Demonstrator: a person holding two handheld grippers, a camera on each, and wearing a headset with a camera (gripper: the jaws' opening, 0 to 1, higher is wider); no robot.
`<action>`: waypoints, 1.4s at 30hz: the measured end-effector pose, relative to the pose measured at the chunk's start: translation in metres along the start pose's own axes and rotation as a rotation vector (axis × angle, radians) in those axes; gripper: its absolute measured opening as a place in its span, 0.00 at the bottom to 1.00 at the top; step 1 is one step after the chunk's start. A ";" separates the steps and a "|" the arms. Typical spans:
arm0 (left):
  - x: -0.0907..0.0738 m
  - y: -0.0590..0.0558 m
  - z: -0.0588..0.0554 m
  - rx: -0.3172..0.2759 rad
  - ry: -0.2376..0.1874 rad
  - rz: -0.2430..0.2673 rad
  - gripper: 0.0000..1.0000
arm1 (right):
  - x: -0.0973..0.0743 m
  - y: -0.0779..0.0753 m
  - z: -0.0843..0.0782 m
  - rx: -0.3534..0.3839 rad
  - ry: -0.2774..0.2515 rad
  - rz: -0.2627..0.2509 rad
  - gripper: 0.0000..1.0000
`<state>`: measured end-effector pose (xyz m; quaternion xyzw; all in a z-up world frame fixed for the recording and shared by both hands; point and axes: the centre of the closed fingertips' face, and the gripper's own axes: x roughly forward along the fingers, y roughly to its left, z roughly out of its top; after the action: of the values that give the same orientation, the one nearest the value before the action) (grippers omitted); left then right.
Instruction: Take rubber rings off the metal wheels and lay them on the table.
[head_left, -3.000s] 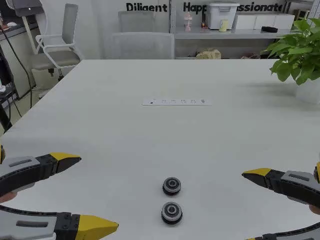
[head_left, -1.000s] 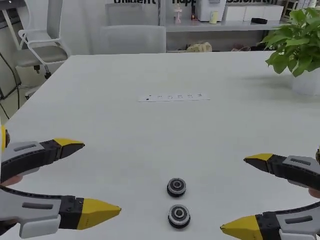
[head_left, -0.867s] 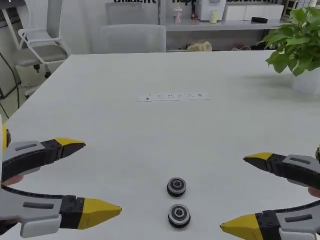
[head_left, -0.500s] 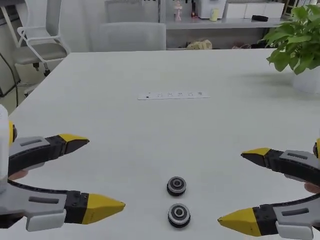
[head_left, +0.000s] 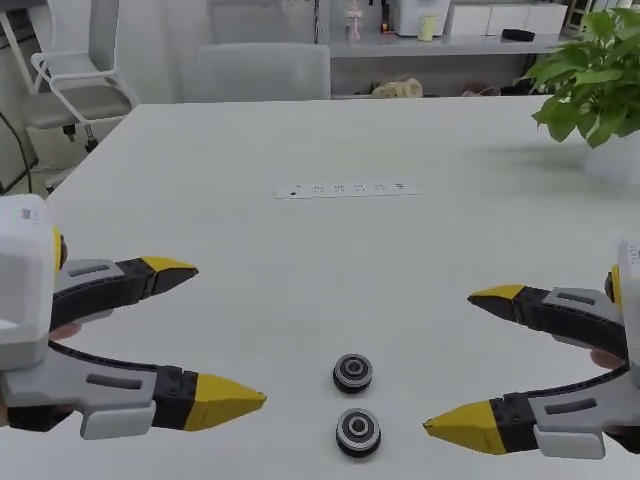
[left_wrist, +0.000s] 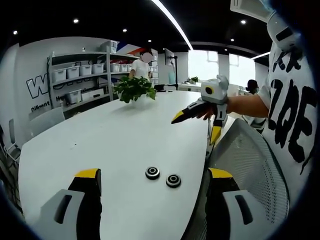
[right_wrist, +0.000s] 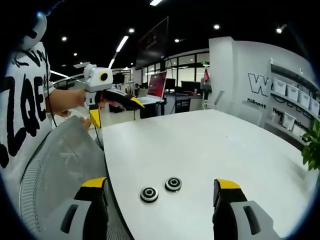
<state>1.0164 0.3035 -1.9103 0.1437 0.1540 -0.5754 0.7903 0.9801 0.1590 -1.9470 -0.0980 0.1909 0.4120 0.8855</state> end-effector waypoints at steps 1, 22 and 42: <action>0.002 0.000 0.000 0.004 0.002 -0.004 0.84 | 0.001 -0.001 0.000 0.000 -0.001 0.002 0.86; 0.035 -0.009 -0.005 0.063 0.038 -0.091 0.78 | 0.020 -0.003 -0.017 -0.007 0.016 0.040 0.80; 0.062 -0.015 -0.024 0.081 0.092 -0.154 0.73 | 0.040 -0.007 -0.041 -0.014 0.069 0.082 0.71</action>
<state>1.0188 0.2548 -1.9582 0.1896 0.1774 -0.6328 0.7295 0.9984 0.1689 -2.0009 -0.1105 0.2220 0.4456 0.8602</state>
